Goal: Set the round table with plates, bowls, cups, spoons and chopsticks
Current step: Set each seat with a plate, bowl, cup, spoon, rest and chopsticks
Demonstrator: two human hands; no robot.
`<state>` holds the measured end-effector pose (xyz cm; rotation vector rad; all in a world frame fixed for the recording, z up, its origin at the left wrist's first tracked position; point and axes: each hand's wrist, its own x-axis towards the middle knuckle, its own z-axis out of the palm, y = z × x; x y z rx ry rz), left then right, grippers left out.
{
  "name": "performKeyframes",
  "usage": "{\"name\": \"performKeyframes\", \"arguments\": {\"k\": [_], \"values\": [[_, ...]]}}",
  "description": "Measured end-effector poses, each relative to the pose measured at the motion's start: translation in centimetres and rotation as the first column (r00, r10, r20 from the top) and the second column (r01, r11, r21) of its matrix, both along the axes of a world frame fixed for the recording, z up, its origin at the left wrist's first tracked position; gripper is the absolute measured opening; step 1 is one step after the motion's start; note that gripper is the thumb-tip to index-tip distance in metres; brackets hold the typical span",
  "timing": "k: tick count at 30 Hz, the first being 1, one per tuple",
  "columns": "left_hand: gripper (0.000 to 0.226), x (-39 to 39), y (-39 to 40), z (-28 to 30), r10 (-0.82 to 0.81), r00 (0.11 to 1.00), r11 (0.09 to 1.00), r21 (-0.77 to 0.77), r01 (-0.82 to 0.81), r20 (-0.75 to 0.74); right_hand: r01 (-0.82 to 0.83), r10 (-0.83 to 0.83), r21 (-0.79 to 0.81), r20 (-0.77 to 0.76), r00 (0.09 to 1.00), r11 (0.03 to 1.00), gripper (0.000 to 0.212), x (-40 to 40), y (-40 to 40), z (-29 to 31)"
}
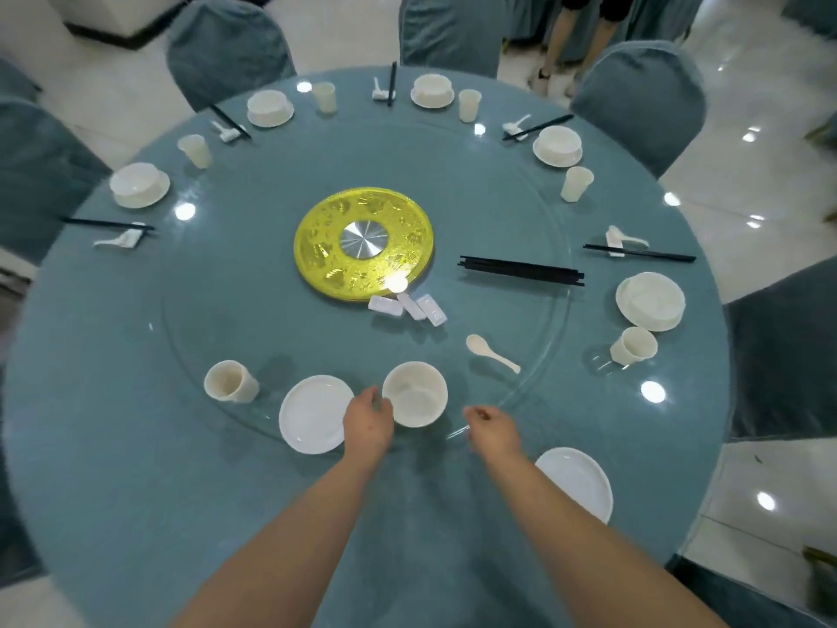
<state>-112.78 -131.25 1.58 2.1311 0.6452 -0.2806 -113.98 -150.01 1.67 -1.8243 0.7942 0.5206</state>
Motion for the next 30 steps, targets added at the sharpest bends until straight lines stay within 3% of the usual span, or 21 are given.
{"name": "performKeyframes", "arguments": {"k": [1, 3, 7, 10, 15, 19, 23, 27, 30], "values": [[0.017, 0.2, 0.0, -0.1, -0.025, 1.0, 1.0, -0.001, 0.025, 0.002, -0.016, 0.016, 0.044, 0.013, 1.0, 0.999, 0.015, 0.3, 0.9, 0.0], [0.024, 0.6, 0.2, -0.1, -0.049, 0.999, 0.999, -0.001, 0.049, -0.01, -0.031, 0.031, 0.079, -0.004, 1.0, 0.996, 0.038, 0.9, 2.2, 0.1], [0.025, 0.9, 0.3, -0.2, -0.079, 0.997, 0.997, -0.027, 0.078, -0.024, -0.133, 0.132, 0.08, 0.017, 0.991, 0.988, 0.017, 1.2, 3.1, -0.2], [0.027, 0.9, 0.5, -0.2, -0.098, 0.994, 0.995, -0.04, 0.096, -0.043, -0.138, 0.138, 0.091, 0.009, 0.99, 0.986, 0.028, 1.4, 3.4, -0.5], [0.033, 1.0, 0.5, -0.1, -0.06, 0.996, 0.996, -0.075, 0.055, -0.073, -0.103, 0.102, 0.063, 0.025, 0.994, 0.993, 0.025, 1.3, 3.2, -0.8], [0.035, 0.9, 0.3, 0.2, -0.049, 0.998, 0.995, -0.093, 0.046, -0.027, -0.082, 0.081, 0.025, 0.05, 0.995, 0.996, 0.037, 1.1, 2.8, -0.8], [0.03, 0.8, 0.0, 0.7, 0.008, 1.0, 0.997, -0.079, -0.008, 0.002, -0.028, 0.028, 0.0, 0.09, 0.996, 1.0, 0.022, 1.0, 2.5, -0.5], [0.02, 0.7, -0.2, 1.8, 0.044, 0.999, 0.993, -0.11, -0.043, 0.007, 0.024, -0.018, -0.033, 0.161, 0.987, 0.999, 0.027, 0.8, 2.1, 0.4], [0.01, 0.6, -0.3, 2.5, 0.067, 0.998, 0.987, -0.146, -0.067, -0.007, 0.103, -0.104, 0.011, 0.191, 0.976, 0.995, 0.016, 0.7, 1.4, 0.9]]}}
